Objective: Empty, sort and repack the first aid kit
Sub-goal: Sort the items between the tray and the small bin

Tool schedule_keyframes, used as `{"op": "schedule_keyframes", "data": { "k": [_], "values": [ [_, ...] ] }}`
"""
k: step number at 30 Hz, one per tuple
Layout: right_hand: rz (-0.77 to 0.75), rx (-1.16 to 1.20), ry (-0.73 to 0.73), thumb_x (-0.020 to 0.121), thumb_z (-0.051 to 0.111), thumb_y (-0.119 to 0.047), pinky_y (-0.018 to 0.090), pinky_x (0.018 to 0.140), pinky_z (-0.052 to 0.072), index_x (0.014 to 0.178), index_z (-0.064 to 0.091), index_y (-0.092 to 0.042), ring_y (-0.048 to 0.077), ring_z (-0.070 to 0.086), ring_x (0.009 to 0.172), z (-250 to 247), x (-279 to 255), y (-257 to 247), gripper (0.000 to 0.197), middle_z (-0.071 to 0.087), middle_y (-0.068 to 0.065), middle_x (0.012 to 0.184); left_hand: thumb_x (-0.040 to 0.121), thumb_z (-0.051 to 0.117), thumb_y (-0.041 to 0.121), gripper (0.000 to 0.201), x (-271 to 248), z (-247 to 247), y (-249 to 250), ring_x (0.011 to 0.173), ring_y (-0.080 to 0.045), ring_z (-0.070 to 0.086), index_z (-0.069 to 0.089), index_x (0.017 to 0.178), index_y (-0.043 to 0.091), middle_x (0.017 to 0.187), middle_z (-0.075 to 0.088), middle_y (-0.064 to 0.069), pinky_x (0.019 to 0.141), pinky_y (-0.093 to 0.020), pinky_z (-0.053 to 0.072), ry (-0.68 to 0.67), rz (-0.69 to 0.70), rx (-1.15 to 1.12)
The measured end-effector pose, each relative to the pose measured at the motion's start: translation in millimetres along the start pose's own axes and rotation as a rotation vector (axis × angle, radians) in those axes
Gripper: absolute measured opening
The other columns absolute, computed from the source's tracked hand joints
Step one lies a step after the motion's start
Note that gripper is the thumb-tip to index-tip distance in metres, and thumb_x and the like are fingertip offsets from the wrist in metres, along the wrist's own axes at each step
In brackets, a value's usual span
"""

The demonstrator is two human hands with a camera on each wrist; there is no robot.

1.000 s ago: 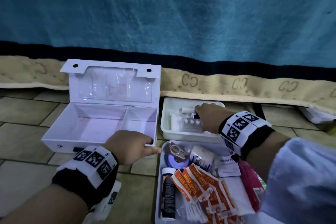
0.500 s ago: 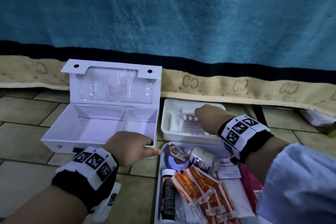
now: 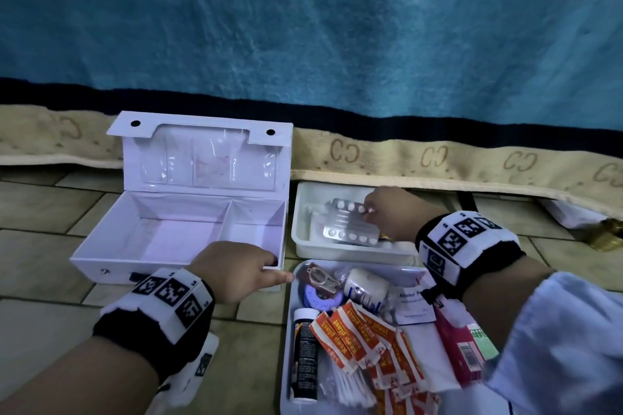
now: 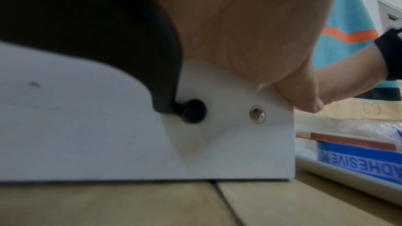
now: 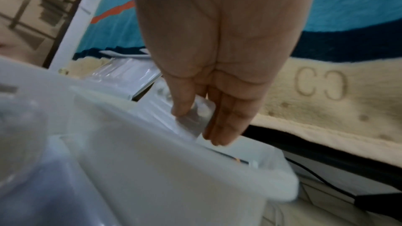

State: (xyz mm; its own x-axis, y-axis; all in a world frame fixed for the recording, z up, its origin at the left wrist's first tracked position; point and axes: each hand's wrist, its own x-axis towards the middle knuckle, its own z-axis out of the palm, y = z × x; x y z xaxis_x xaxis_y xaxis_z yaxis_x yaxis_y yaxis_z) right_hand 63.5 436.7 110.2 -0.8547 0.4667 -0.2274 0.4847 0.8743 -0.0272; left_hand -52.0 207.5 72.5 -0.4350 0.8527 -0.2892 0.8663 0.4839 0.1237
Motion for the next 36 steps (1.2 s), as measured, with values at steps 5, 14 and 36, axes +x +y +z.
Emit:
{"op": "schedule_keyframes", "data": {
  "k": [5, 14, 36],
  "values": [
    [0.098, 0.221, 0.241, 0.081, 0.071, -0.019, 0.025, 0.067, 0.042, 0.096, 0.069, -0.016, 0.021, 0.056, 0.075, -16.2, -22.5, 16.6, 0.015, 0.061, 0.002, 0.083, 0.075, 0.025, 0.080, 0.059, 0.2, -0.1, -0.1, 0.058, -0.009, 0.041, 0.035, 0.061, 0.023, 0.060, 0.044, 0.002, 0.059, -0.026, 0.032, -0.018, 0.016, 0.022],
    [0.285, 0.466, 0.545, 0.078, 0.072, -0.018, 0.014, 0.044, 0.034, 0.071, 0.065, -0.019, 0.013, 0.051, 0.050, -35.8, -109.9, 52.7, 0.010, 0.060, 0.004, 0.059, 0.084, 0.031, 0.070, 0.059, 0.1, -2.3, 4.3, 0.068, -0.013, 0.049, 0.053, 0.080, 0.016, 0.070, 0.051, 0.002, 0.065, -0.027, 0.038, -0.037, -0.048, 0.013],
    [0.555, 0.088, 0.063, 0.087, 0.059, -0.045, 0.025, 0.068, 0.037, 0.098, 0.063, -0.006, 0.027, 0.060, 0.098, 31.6, -143.8, 70.2, 0.040, 0.063, 0.009, 0.095, 0.057, 0.013, 0.093, 0.077, -0.1, -1.1, 2.7, 0.070, -0.009, 0.051, 0.043, 0.065, 0.022, 0.068, 0.051, 0.004, 0.067, -0.026, 0.037, -0.041, -0.037, -0.051]
  ]
}}
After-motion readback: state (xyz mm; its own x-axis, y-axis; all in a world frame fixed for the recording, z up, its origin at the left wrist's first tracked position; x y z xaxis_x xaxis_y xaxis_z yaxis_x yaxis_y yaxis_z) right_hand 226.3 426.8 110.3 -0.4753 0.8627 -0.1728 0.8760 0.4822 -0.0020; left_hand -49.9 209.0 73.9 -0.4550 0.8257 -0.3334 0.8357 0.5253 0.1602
